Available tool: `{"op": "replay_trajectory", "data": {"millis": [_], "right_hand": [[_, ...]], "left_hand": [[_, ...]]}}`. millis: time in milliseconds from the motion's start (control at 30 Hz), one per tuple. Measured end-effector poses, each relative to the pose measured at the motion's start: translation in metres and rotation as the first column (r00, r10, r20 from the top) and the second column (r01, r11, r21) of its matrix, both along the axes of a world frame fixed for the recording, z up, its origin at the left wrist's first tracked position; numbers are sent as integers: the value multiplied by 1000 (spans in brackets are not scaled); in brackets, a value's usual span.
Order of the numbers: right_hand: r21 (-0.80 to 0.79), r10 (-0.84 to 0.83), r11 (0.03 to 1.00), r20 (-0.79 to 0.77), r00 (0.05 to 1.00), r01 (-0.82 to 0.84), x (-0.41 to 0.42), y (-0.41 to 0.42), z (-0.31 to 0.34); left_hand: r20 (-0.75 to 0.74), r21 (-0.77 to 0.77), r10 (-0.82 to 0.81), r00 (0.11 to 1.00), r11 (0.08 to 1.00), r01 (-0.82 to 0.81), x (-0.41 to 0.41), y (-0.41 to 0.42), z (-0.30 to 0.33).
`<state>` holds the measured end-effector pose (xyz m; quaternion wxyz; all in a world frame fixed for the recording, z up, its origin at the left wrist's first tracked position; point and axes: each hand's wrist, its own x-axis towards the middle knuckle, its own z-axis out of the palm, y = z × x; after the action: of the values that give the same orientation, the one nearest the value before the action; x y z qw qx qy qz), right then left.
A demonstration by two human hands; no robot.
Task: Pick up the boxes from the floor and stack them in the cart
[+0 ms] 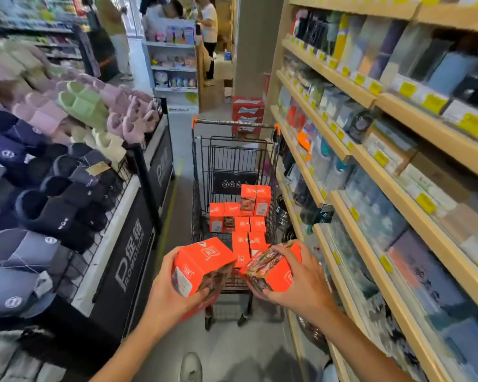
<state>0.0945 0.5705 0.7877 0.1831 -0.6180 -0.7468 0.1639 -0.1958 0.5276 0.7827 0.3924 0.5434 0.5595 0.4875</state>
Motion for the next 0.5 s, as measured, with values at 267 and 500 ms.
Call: {"op": "replay_trajectory", "data": {"millis": [267,500], "right_hand": [[-51,-62,997,44,997,64,-30,107,-6],[-67,-84,994,12,996,84,-45,186,-20]], "left_hand": [[1,-43,-82,997,996,82,-26,144,-20],[-6,-87,-87,996,992,86,-36,234,-29]]}}
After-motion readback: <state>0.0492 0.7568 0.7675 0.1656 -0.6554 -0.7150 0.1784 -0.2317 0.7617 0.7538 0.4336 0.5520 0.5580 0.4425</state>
